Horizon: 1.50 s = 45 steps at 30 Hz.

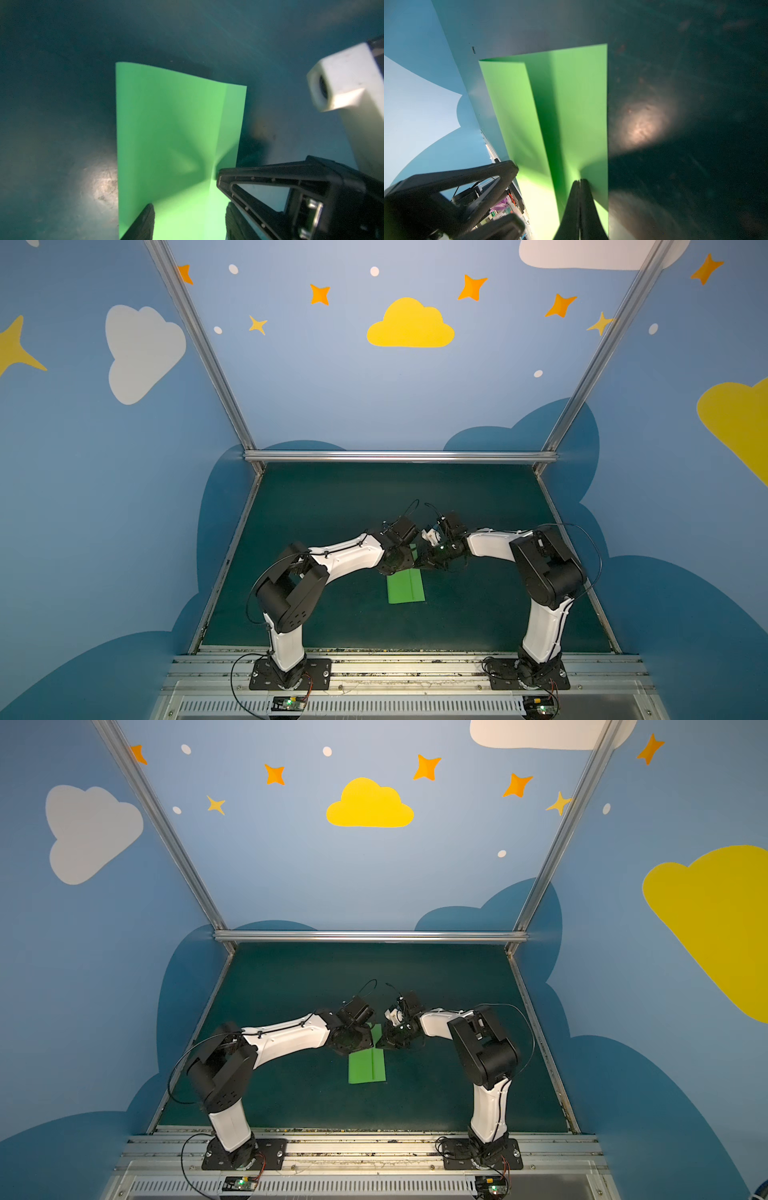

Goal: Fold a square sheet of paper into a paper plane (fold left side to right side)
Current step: 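Bring the right gripper's edge onto the left gripper's edge, folding the sheet in half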

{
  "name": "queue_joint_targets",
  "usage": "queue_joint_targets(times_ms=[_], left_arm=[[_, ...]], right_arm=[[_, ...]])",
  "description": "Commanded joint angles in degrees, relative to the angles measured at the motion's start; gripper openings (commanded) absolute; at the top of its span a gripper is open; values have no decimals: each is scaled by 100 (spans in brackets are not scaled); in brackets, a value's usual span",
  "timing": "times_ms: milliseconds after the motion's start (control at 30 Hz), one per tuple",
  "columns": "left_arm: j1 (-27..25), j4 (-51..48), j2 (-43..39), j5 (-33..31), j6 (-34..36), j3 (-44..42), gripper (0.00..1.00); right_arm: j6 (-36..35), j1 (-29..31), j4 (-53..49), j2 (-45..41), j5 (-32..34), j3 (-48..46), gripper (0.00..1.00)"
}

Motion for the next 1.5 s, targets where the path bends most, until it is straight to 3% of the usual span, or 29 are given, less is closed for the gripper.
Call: queue_joint_targets(times_ms=[0,433,667,967,1233,1467], left_arm=[[-4,51,124,-28,80,70,56],[-3,64,230,-36,211,53,56],[-2,99,241,50,265,122,56],[-9,45,319,177,348,332,56],[-8,38,416,256,396,457,56],[-31,121,456,377,449,440,56]], right_arm=[[177,31,-73,50,30,-200,0],[440,-424,63,-453,-482,212,0],[288,-611,-183,-163,-552,588,0],[269,-664,-133,201,-724,796,29],[350,-664,0,355,-838,843,37],[407,-665,83,411,-894,862,37]])
